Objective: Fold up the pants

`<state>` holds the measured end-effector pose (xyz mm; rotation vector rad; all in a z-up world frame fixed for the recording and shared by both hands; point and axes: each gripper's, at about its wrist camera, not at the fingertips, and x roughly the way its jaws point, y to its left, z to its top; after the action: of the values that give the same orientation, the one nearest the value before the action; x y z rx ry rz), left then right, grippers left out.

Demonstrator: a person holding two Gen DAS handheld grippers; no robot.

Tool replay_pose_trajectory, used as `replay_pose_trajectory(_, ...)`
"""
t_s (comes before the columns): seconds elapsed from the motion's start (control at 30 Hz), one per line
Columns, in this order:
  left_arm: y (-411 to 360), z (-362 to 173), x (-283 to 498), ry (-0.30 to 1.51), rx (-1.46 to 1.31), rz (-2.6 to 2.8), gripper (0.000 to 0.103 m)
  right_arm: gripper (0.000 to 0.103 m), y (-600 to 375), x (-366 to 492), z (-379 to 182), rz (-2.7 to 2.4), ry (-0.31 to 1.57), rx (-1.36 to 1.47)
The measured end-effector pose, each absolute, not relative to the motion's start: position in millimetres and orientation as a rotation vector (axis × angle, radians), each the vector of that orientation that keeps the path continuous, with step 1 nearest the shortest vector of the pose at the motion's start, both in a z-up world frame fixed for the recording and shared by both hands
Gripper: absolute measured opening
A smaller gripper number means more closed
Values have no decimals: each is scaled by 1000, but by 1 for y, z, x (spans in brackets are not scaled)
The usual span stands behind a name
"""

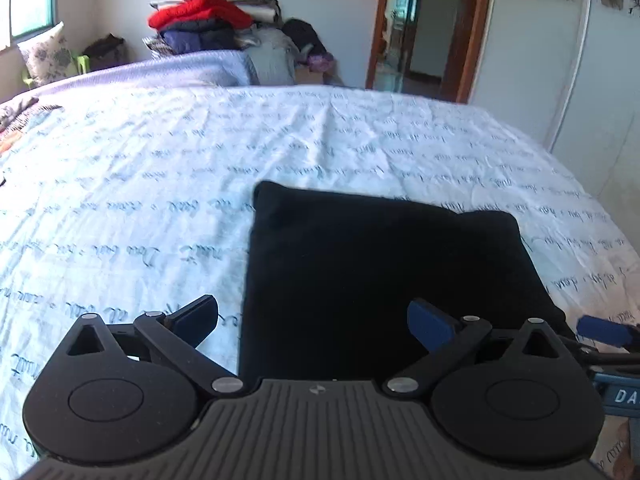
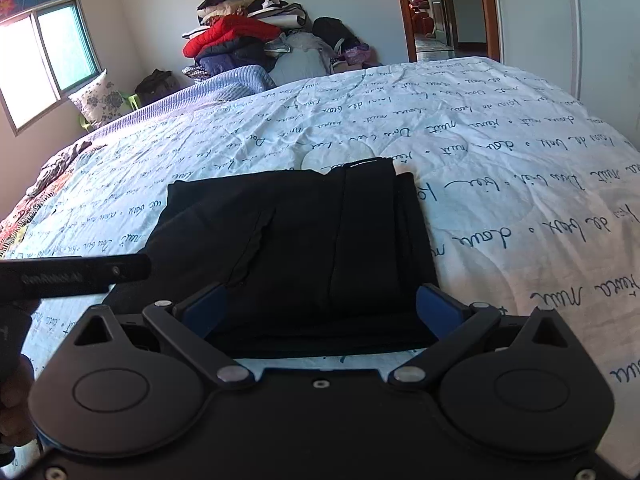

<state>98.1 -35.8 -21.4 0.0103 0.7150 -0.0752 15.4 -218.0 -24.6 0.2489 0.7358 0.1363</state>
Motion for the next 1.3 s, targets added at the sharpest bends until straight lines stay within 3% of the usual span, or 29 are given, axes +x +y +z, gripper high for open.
replay_pose_trajectory(1.3,-52,-17,75,732,101,-98,103,103,-221,-2,-10,181,728,266)
